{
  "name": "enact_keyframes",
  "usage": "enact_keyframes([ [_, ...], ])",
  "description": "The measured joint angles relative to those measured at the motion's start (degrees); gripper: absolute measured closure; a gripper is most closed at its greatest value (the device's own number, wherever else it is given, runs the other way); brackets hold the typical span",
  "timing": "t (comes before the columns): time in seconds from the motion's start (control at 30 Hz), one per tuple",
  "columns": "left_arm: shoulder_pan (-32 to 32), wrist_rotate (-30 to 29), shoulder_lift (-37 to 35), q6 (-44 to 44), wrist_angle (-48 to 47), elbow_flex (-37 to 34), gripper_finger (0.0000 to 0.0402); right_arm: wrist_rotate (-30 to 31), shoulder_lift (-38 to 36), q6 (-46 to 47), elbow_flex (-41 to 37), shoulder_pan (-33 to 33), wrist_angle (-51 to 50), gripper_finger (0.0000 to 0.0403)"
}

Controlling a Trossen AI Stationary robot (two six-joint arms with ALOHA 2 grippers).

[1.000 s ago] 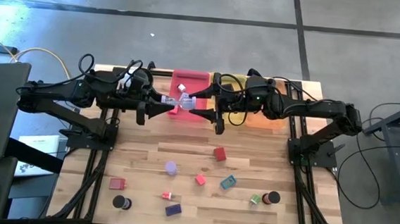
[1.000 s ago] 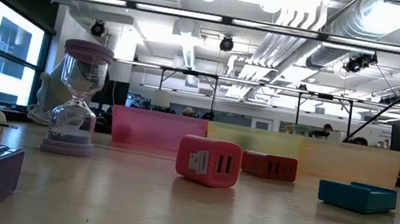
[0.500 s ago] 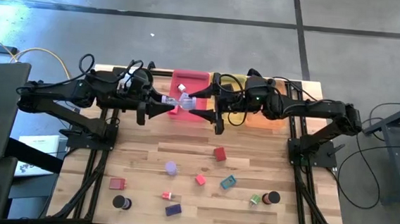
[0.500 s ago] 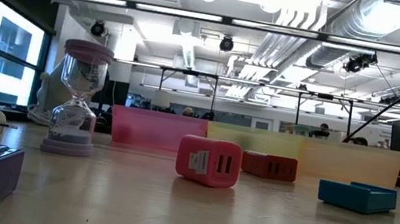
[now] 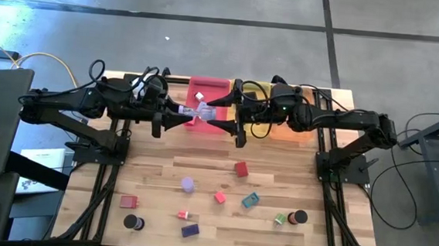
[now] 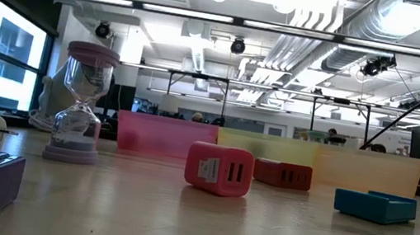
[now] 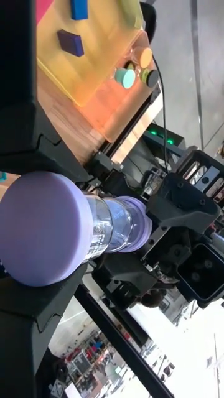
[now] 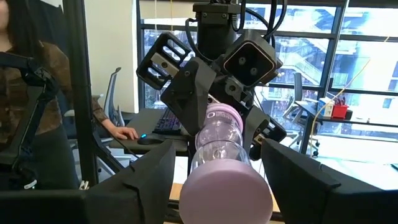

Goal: Pick & Place Office items
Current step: Put the top violet hourglass into the orange bin

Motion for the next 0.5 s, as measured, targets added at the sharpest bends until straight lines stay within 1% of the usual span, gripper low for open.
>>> enact_keyframes([
  [0.23, 1.9, 1.2, 0.0, -0.5, 0.1, 0.0, 0.0215, 1.3, 0.0, 0.0, 0.0, 0.0, 0.0, 0.0174],
  [0.37, 3.3, 3.9, 0.0, -1.0, 1.7, 0.0, 0.0215, 1.5, 0.3, -0.1, 0.0, -0.1, 0.2, 0.0174],
  [0.5, 3.8, 4.8, 0.3, -1.0, 1.9, 0.0, 0.0215, 1.4, 1.6, -0.1, 0.0, -0.1, 0.8, 0.0174],
])
